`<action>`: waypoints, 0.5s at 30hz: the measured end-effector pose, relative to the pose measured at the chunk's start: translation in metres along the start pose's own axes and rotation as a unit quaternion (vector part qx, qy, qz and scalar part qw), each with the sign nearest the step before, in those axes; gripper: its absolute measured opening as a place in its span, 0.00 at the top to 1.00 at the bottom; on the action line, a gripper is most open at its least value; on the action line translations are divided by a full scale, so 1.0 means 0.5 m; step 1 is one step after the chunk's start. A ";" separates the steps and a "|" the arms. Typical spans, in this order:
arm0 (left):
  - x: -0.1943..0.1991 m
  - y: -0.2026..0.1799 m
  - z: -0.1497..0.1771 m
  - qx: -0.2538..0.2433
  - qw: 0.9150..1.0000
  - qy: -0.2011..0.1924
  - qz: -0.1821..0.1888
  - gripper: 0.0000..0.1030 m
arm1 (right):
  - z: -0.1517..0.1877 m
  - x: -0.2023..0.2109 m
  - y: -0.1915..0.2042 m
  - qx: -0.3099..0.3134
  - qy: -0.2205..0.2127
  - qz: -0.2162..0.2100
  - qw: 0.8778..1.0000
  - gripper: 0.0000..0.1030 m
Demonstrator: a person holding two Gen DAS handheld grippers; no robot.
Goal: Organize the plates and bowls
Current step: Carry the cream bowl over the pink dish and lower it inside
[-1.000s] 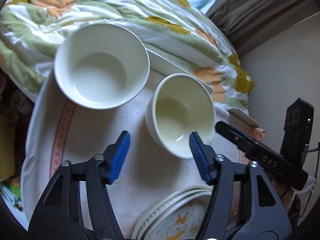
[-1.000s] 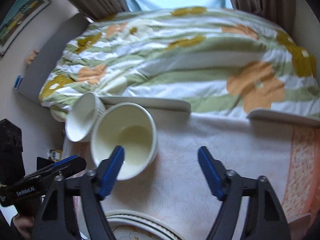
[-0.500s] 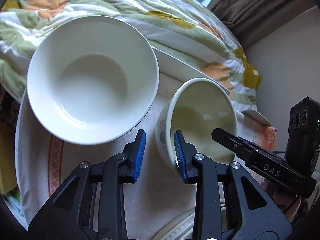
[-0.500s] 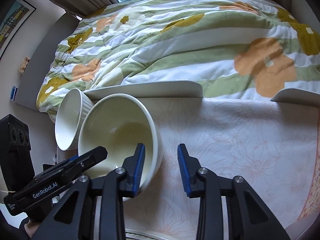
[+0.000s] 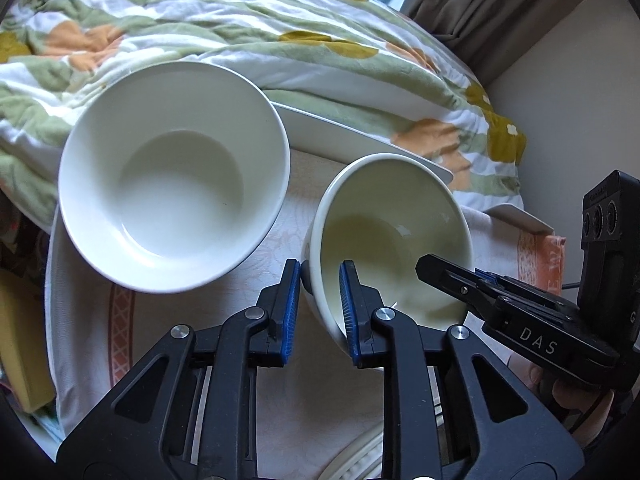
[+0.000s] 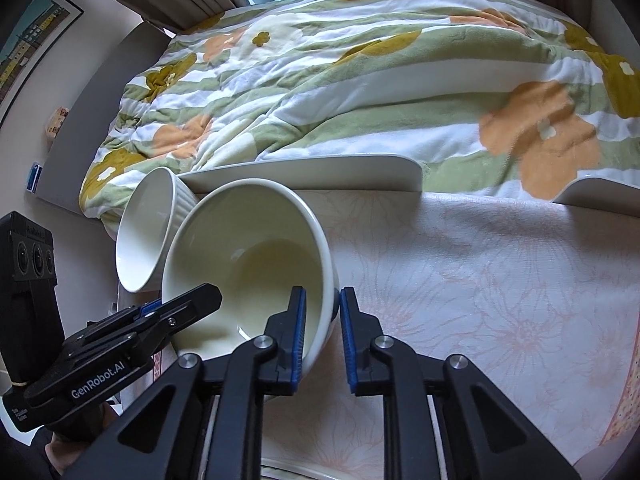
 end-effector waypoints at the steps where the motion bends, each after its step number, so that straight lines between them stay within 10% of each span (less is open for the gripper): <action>1: 0.004 -0.002 0.000 -0.002 1.000 -0.002 -0.001 0.83 | 0.000 0.002 0.001 0.000 -0.001 -0.001 1.000 0.85; 15: 0.107 -0.118 0.037 -0.042 0.998 -0.040 -0.017 0.83 | 0.041 0.130 -0.010 -0.004 -0.052 -0.023 0.998 0.85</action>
Point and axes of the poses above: each gripper's, at about its wrist camera, not at the fingertips, and x roughly against the way its jaws point, y to its left, z to its underside, the point moved 5 cm from there along -x, roughly the way its jaws point, and after that the axes turned 7 degrees about y, right-handed, at the moved point
